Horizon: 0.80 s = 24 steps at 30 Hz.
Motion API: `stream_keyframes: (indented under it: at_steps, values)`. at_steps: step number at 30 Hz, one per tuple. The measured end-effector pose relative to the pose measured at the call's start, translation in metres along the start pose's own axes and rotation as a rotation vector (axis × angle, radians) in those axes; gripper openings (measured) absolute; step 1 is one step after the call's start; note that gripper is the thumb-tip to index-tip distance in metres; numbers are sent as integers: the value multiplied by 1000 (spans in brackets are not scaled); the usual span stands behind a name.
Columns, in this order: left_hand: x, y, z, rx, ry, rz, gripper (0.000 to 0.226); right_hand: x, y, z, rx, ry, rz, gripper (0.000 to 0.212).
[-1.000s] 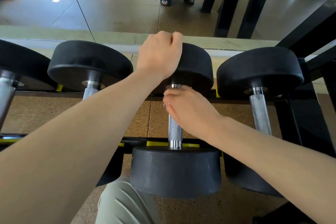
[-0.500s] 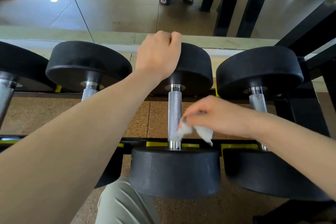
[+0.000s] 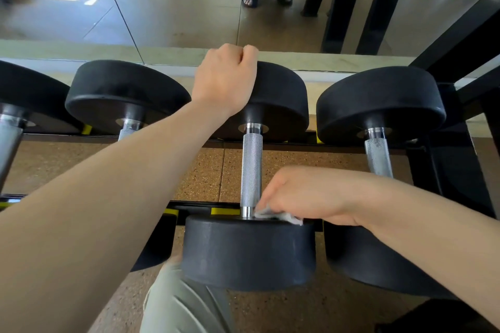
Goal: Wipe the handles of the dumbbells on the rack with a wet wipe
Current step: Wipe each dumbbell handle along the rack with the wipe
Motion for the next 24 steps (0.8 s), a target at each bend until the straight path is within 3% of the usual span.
stream_keyframes:
  at_steps: [3,5,7,10,14,18,20,24]
  values:
    - [0,0,0,16,-18,-7,49,-2,0,-21,-114,-169,81,28]
    - [3,-1,2,12,-31,-1,53,-12,3,-33,63,-219,143,29]
    - [4,-1,5,11,-46,1,57,-19,20,-34,309,-247,39,34]
    - [4,-1,6,-4,-70,22,54,-19,24,-26,440,-213,-58,39]
    - [5,0,7,-3,-82,48,48,-8,-7,-14,506,-213,18,28]
    - [7,-3,8,-17,-111,76,51,-3,-16,4,306,-136,158,26]
    - [8,-3,9,-6,-114,81,53,-6,-3,7,304,-94,96,21]
    - [6,-3,0,-11,-114,94,49,-2,12,-6,587,-144,1,28]
Point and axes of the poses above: each hand's wrist, its own x-axis away from the middle knuckle, its own y-axis out of the palm, z = x × y, the point moved 4 cm from there along -x, towards the middle knuckle, and after that the axes turned 2 degrees about z, right-handed, at the moved point
